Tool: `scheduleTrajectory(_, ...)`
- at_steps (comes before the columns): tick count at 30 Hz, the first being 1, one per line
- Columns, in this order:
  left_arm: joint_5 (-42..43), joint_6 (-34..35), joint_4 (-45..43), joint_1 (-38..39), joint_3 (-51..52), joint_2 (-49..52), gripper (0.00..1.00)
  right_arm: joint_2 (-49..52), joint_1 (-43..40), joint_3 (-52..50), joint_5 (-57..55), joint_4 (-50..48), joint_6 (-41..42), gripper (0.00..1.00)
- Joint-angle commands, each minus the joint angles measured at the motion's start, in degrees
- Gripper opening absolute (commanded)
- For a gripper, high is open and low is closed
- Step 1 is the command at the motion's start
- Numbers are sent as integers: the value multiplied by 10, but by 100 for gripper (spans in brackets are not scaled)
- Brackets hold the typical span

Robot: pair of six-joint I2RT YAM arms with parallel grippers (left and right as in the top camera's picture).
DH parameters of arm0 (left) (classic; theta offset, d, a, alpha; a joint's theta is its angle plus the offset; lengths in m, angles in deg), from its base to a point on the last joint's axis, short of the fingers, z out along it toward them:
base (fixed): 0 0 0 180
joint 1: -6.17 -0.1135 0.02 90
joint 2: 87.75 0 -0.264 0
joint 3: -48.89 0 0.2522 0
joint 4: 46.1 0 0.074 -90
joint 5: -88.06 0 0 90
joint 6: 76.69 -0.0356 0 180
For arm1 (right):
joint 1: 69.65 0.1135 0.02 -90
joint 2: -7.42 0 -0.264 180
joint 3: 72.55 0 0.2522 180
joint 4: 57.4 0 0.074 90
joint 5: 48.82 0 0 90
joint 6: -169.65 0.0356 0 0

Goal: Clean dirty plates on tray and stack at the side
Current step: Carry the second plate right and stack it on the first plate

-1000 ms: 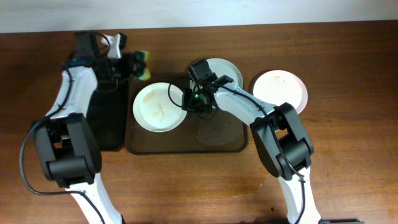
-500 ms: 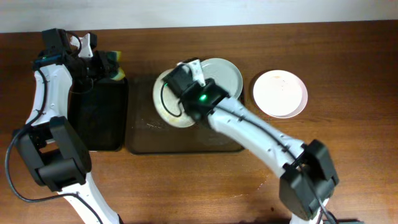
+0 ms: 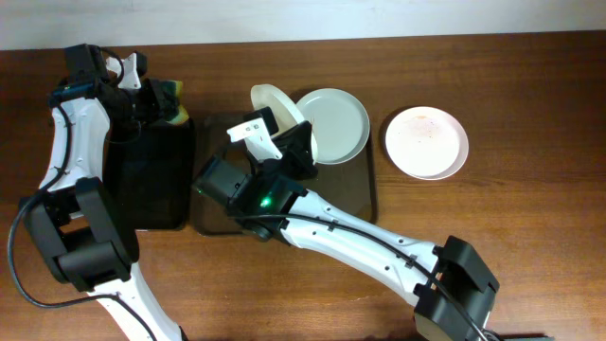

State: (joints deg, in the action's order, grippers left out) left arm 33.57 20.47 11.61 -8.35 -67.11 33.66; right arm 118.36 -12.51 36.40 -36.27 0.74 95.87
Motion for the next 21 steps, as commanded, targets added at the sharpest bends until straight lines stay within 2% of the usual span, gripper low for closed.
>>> scheduleTrajectory(1,-7,1,3,1,-10,-2,1,-9,-36,7,138,-2,3,4)
scheduleTrajectory(5,-10,1,10,1,-9,-2,1,-31,-145,7,461,-2,23,4)
scheduleTrajectory(8,-10,1,9,1,-9,-2,1,-59,-279,7,694,1,29,4)
scheduleTrajectory(10,-10,1,9,1,-9,-2,1,-61,-379,7,792,18,48,4)
scheduleTrajectory(13,-10,1,8,1,-9,-2,1,-56,-532,5,826,69,53,4)
scheduleTrajectory(16,-11,1,7,1,-9,-1,1,-55,-633,-24,808,87,52,4)
scheduleTrajectory(19,-31,1,7,5,-9,-1,1,-54,-699,-89,807,57,52,4)
scheduleTrajectory(21,-39,1,7,15,-9,-1,1,-54,-715,-134,807,26,52,4)
